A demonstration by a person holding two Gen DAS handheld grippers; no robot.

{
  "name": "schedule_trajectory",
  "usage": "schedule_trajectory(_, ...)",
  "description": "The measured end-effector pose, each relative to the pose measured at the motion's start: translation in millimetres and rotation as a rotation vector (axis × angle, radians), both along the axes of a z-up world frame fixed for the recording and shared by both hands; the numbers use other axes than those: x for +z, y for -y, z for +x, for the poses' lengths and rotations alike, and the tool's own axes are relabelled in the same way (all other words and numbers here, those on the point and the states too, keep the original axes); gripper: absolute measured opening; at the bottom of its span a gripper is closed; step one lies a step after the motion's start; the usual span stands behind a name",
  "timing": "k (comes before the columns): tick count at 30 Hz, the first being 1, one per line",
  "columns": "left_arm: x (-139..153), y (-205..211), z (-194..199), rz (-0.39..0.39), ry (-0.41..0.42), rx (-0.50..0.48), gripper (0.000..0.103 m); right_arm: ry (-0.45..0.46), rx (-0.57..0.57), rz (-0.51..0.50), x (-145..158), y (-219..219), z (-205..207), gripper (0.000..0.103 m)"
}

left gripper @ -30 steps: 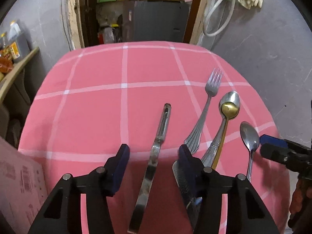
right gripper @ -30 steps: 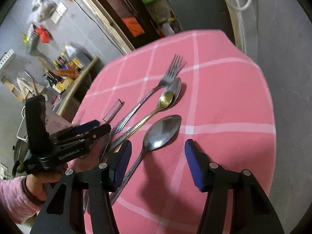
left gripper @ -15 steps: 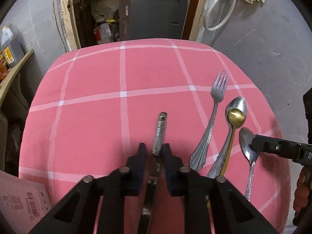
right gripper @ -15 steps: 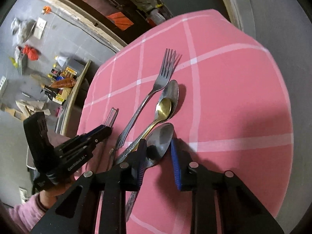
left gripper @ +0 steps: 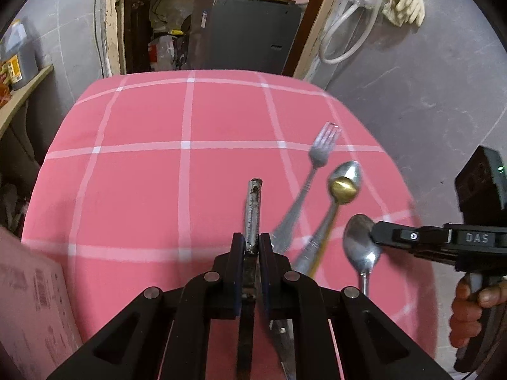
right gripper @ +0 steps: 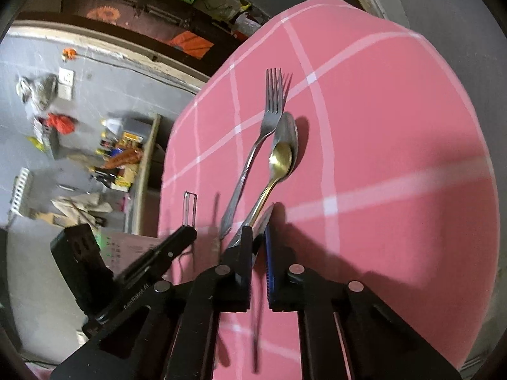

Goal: Organize utensils
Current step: 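Grasp the metal peeler with the left tool while the right tool grasps a silver spoon, then lower the peeler into the white holder with the left tool while the right tool drops the spoon there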

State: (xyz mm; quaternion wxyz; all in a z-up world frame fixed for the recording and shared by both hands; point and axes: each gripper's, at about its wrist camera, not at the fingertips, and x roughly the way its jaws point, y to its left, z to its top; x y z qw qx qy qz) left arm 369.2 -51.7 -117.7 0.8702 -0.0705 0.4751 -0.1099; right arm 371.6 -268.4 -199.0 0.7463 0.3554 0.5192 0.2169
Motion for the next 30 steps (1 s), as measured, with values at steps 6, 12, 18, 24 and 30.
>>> schedule_trajectory(6,14.3,-11.5,-29.1,-0.106,0.017,-0.008,0.008,0.025,-0.034,0.041,12.0,4.7,-39.9,0.002)
schedule_trajectory(12,28.5,-25.7,-61.9,-0.187,0.043,-0.013,0.008,0.093,-0.079,0.030,35.5,9.8,-77.5,0.001)
schedule_trajectory(18,55.4,-39.0,-90.8,-0.204,0.128,-0.031,0.008,0.219,-0.115,0.008,67.2,4.9,-103.8,0.001)
schedule_trajectory(24,92.6,-65.4,-110.0,-0.246,0.231,-0.023,0.008,0.379,-0.123,0.031,114.3,-11.1,-112.7,0.001)
schedule_trajectory(30,139.4,-110.7,-113.9,-0.272,0.347,0.029,0.008,0.529,-0.091,0.128,163.0,-47.7,-97.3,0.001)
